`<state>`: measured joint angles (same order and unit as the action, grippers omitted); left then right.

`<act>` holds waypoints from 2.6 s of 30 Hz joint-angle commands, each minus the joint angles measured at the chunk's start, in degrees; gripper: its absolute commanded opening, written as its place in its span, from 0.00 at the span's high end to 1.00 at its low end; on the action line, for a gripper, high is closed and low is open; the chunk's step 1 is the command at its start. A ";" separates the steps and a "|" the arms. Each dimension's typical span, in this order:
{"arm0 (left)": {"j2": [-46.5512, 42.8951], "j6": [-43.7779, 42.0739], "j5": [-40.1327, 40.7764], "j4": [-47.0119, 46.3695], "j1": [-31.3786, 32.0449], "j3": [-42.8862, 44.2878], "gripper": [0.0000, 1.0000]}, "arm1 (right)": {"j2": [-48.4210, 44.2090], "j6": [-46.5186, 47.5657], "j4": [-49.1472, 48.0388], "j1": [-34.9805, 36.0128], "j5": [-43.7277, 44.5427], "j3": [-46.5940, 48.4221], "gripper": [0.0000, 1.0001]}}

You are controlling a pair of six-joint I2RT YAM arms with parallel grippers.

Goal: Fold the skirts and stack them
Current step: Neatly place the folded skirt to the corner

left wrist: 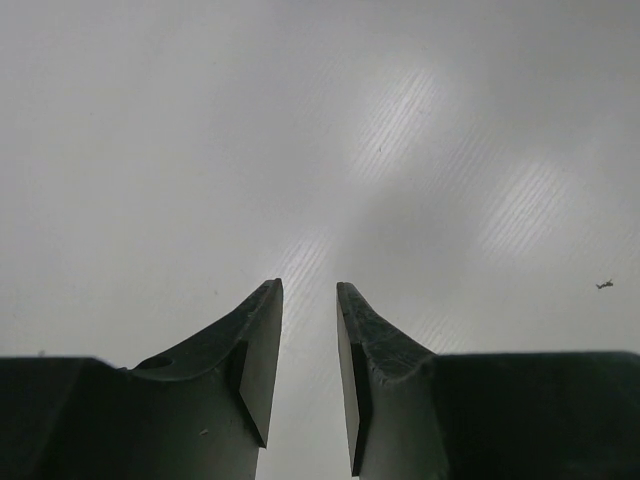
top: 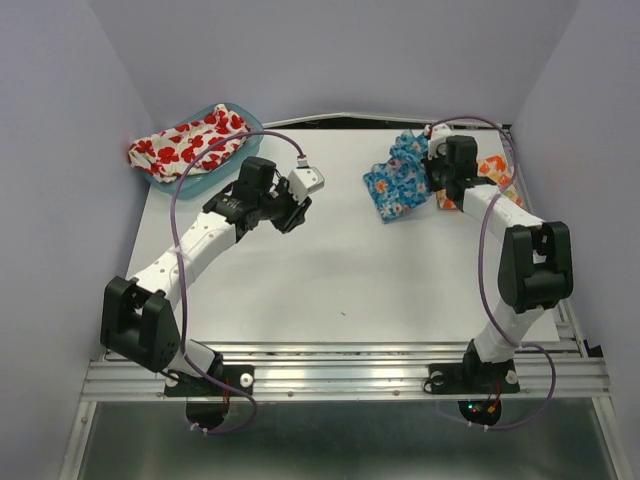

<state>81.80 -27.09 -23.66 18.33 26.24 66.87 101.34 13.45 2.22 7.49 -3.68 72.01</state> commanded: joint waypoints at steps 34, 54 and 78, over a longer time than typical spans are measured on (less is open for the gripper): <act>1.17 -1.21 -2.36 3.20 0.13 4.06 0.61 | -1.49 3.33 4.02 -17.32 -11.87 15.01 0.99; 2.22 -3.32 -1.30 8.39 0.04 5.20 0.61 | 17.74 -4.22 10.70 -32.62 -32.52 21.59 0.98; 2.40 -0.77 -5.60 7.96 -3.73 6.07 0.60 | 20.57 -6.60 17.48 -37.19 -23.06 33.29 0.24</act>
<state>85.54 -29.50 -26.02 27.64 24.80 69.91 127.17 8.16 22.50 -28.62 -35.35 104.14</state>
